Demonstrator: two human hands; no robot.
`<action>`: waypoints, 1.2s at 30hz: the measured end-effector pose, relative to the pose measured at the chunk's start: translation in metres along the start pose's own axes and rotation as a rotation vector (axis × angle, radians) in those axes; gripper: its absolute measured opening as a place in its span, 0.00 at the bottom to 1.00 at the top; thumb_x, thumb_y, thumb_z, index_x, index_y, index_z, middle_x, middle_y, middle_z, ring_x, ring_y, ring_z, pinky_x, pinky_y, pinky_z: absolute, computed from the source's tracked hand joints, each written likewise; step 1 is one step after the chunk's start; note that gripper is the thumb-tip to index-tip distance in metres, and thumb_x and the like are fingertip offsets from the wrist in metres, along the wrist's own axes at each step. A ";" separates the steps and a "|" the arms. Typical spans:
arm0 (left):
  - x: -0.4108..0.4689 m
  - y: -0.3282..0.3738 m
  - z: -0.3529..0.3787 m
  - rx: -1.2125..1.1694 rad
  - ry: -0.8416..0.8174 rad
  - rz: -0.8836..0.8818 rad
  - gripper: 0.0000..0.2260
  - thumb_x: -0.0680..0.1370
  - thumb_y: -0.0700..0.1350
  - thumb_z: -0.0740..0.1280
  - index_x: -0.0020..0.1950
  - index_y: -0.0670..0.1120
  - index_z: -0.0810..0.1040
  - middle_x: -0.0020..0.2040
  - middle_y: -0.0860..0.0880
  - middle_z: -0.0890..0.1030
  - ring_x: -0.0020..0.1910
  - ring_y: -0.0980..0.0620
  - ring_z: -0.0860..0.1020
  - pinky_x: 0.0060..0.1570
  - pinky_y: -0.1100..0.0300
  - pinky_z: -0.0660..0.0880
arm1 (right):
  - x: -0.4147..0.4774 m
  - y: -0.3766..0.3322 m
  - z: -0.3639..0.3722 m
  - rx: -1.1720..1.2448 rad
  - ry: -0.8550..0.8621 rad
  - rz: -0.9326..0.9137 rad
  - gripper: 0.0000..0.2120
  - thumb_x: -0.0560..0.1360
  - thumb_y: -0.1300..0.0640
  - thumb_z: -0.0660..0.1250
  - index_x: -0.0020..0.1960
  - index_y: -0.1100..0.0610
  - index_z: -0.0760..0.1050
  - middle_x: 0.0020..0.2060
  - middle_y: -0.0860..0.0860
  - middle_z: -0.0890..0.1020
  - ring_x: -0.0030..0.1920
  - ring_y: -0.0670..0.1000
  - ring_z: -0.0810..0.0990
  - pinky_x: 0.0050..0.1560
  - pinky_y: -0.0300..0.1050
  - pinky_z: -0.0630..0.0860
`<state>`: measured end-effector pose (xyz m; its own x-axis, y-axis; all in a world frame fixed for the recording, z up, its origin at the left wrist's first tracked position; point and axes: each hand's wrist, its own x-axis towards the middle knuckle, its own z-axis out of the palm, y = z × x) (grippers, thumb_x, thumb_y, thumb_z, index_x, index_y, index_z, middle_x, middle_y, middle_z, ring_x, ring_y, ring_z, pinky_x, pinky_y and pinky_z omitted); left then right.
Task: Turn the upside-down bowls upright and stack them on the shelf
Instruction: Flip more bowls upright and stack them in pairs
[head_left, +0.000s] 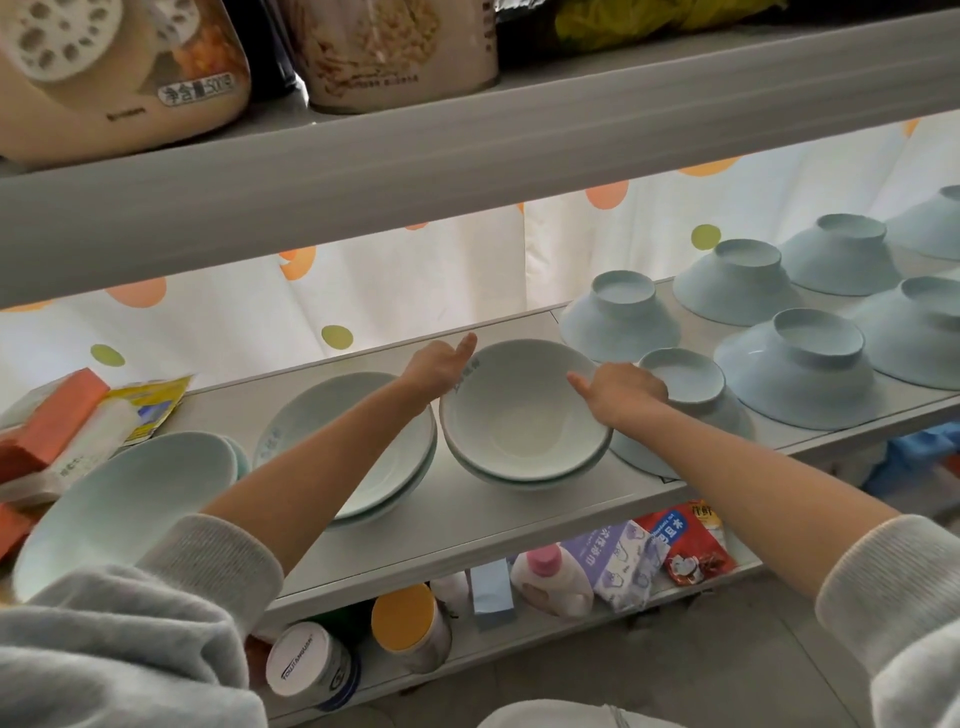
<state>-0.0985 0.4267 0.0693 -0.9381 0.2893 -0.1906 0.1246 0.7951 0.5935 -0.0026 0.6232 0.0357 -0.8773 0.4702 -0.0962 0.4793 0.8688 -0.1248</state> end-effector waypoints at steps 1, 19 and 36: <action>0.000 0.002 -0.001 0.039 -0.004 0.010 0.29 0.82 0.60 0.50 0.29 0.44 0.70 0.41 0.42 0.77 0.45 0.47 0.74 0.52 0.56 0.68 | 0.000 0.000 0.000 -0.032 0.004 -0.006 0.31 0.79 0.37 0.47 0.51 0.61 0.77 0.47 0.58 0.80 0.49 0.57 0.78 0.44 0.47 0.71; -0.012 0.111 0.070 0.320 -0.057 0.583 0.37 0.75 0.58 0.67 0.78 0.46 0.55 0.76 0.41 0.59 0.75 0.41 0.56 0.72 0.45 0.60 | 0.049 0.121 -0.051 0.469 0.171 0.313 0.41 0.74 0.31 0.37 0.54 0.63 0.74 0.51 0.63 0.79 0.52 0.64 0.79 0.55 0.58 0.76; 0.009 0.197 0.186 0.421 -0.250 0.248 0.45 0.62 0.58 0.79 0.74 0.53 0.62 0.67 0.43 0.66 0.68 0.40 0.62 0.67 0.45 0.67 | 0.041 0.229 -0.034 0.903 -0.157 0.034 0.30 0.78 0.37 0.47 0.58 0.61 0.72 0.46 0.57 0.79 0.45 0.55 0.79 0.43 0.49 0.78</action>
<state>-0.0223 0.6848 0.0388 -0.7649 0.5726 -0.2950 0.4994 0.8165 0.2897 0.0704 0.8469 0.0368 -0.8804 0.4095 -0.2390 0.4005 0.3723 -0.8373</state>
